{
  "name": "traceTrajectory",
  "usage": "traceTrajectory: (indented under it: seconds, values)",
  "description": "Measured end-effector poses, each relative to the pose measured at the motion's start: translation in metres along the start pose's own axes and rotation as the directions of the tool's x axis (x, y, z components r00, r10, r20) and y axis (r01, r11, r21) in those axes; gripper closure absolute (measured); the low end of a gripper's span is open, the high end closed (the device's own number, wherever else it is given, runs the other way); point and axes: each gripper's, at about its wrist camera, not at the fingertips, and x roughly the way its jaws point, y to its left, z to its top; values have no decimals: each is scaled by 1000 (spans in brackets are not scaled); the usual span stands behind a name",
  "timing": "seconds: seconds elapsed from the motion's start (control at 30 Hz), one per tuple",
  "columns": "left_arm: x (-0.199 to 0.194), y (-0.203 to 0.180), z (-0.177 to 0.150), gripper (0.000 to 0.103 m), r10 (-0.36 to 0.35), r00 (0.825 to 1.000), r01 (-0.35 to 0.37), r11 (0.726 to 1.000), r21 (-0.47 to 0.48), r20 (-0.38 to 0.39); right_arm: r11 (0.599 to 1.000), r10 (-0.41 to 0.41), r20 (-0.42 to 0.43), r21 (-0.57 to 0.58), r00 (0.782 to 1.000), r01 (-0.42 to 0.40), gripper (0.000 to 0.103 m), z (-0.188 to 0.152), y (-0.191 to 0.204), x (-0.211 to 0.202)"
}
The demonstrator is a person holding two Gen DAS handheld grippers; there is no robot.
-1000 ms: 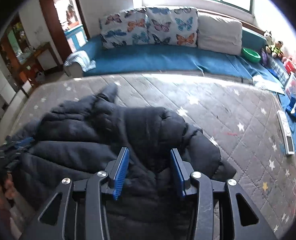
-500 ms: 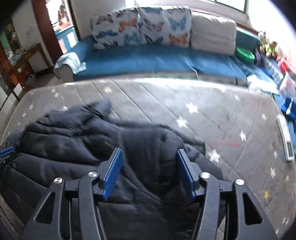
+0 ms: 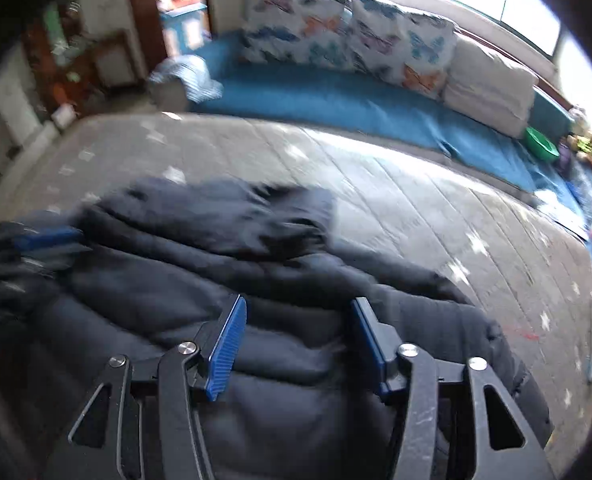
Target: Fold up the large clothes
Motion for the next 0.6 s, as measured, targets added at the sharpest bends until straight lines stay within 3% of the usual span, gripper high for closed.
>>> traceTrajectory:
  seconds: [0.1,0.2,0.4,0.6]
  values:
    - [-13,-5,-6,68,-7,1000,6,1000,27,28,998,16,-9,56,1000,-16,54,-2,-15,4]
    - [-34,-4,-20,46,-23,997,21,999,33,74,997,-3,-3,73,1000,3,56,-3,-19,5]
    - [-30,5,-42,46,9,997,-13,998,63,73,997,-11,19,81,1000,10,56,-3,-15,3]
    - [-23,8,-45,47,36,997,-39,999,38,71,998,-15,68,54,998,12,53,-21,-7,-49]
